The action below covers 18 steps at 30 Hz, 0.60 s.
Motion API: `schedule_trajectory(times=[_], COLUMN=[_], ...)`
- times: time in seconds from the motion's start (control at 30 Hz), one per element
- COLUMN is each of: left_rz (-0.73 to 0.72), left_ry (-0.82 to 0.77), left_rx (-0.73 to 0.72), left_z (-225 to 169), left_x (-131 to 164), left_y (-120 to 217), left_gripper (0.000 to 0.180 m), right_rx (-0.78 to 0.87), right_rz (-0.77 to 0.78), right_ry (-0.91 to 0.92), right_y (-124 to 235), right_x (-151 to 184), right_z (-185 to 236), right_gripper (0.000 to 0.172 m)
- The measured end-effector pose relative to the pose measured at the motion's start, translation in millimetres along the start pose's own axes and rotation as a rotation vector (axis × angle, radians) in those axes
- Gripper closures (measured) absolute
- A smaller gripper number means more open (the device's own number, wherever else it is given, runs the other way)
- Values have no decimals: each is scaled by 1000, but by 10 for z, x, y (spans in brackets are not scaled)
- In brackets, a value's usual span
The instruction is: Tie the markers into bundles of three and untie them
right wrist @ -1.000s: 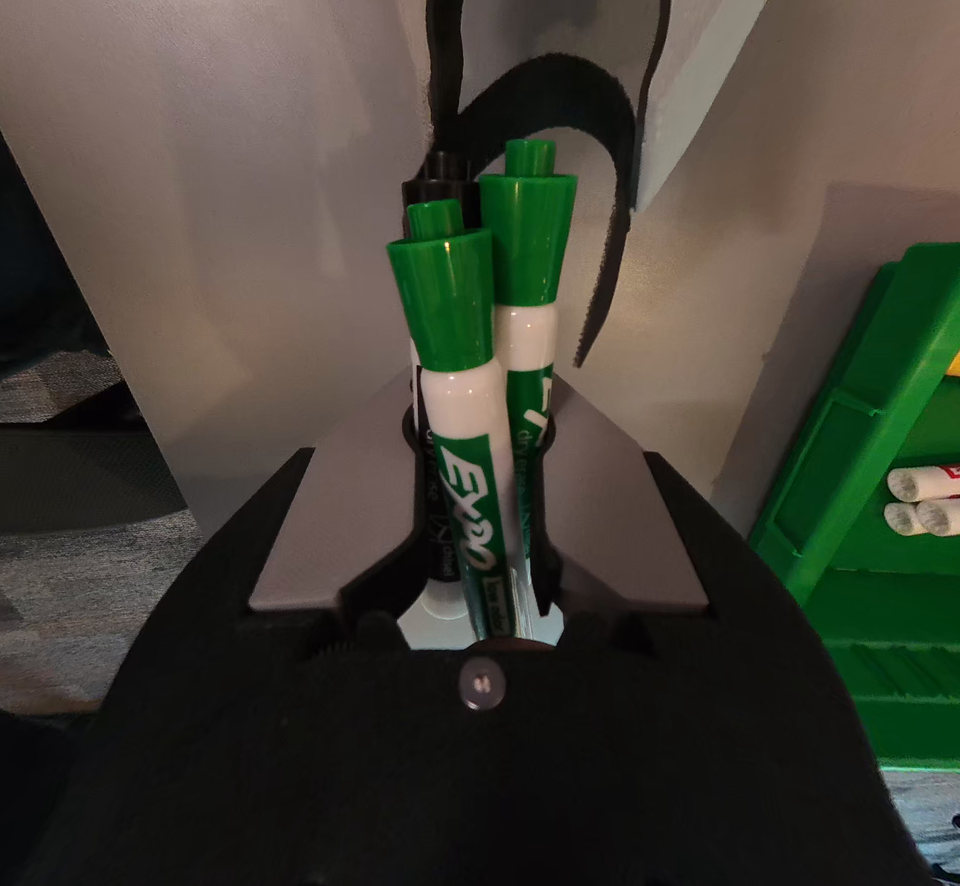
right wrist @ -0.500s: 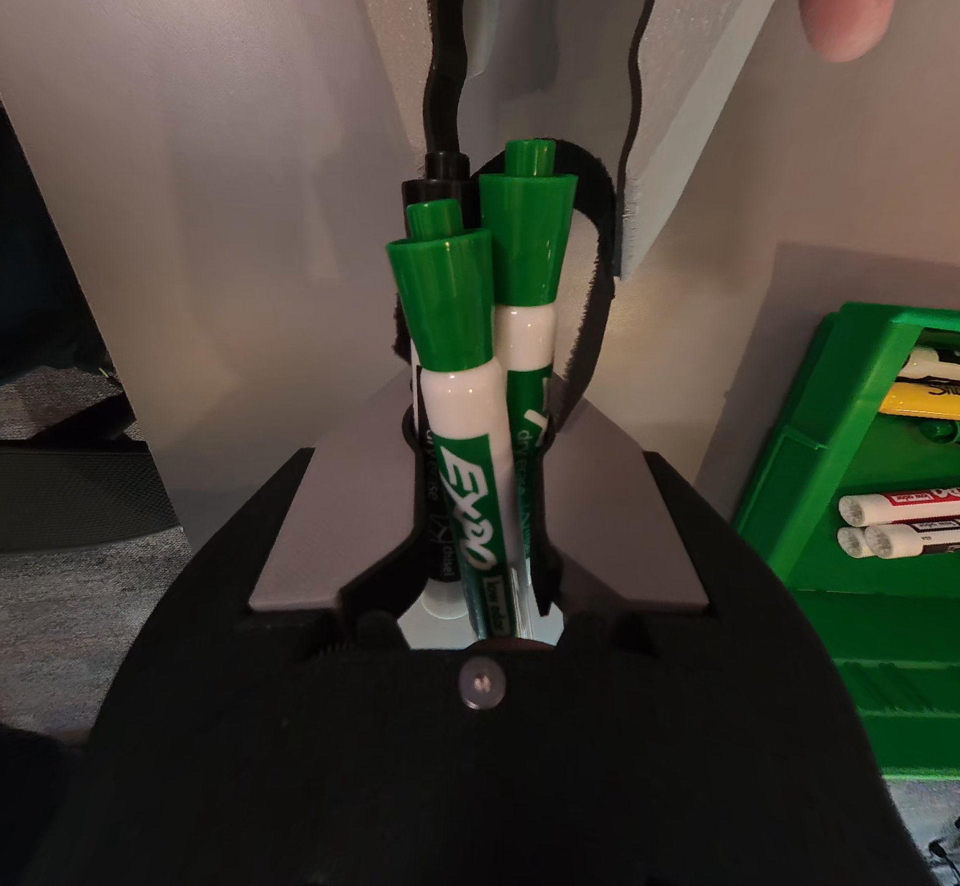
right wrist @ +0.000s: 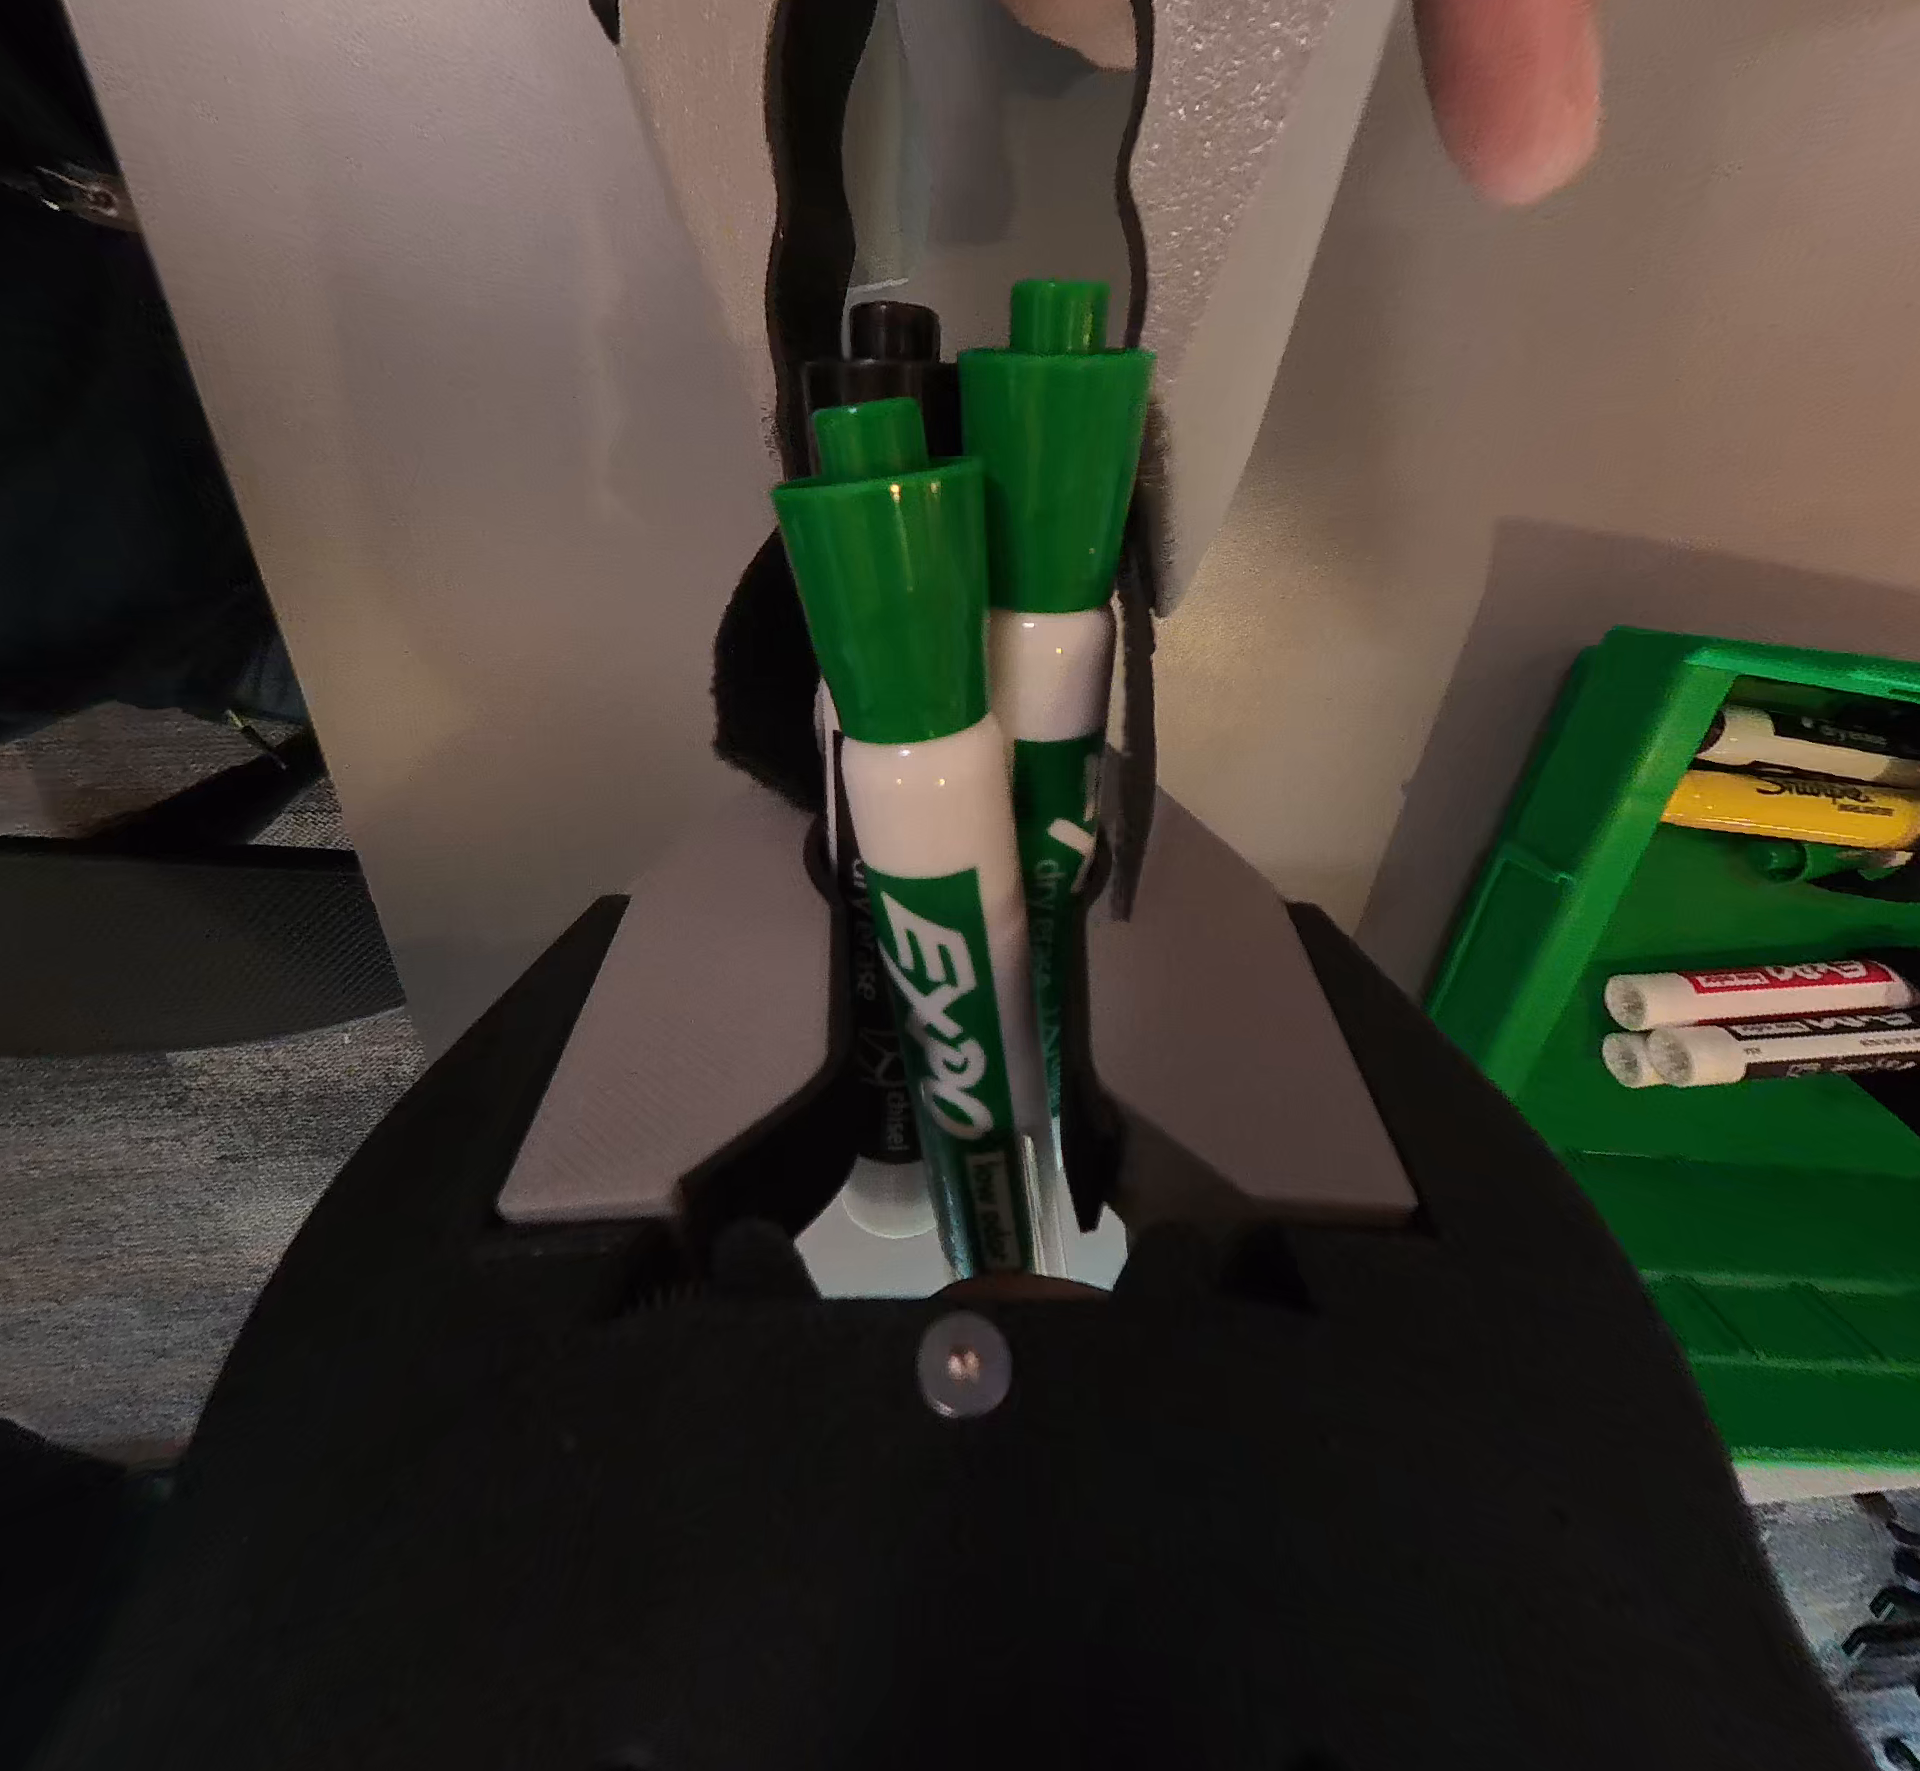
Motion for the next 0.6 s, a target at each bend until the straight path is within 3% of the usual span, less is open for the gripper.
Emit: schedule_trajectory(times=[0.6], left_rz=[-217], left_ry=[118], left_rx=[-56], left_z=[-60], left_x=[-298], left_y=[131], left_gripper=[142], right_rx=[-15], right_rz=[-45], right_ry=[64], right_y=[249], right_x=[-176], right_z=[140], right_gripper=[135])
Point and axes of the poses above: each gripper's, where its closed fingertips meet, y back along the fingers, x out of its underside, z = x × y across the jaws, the point moved 7 cm from there along y, back along the fingers, and after that the axes turned 10 degrees about z, right-handed, at the moved point
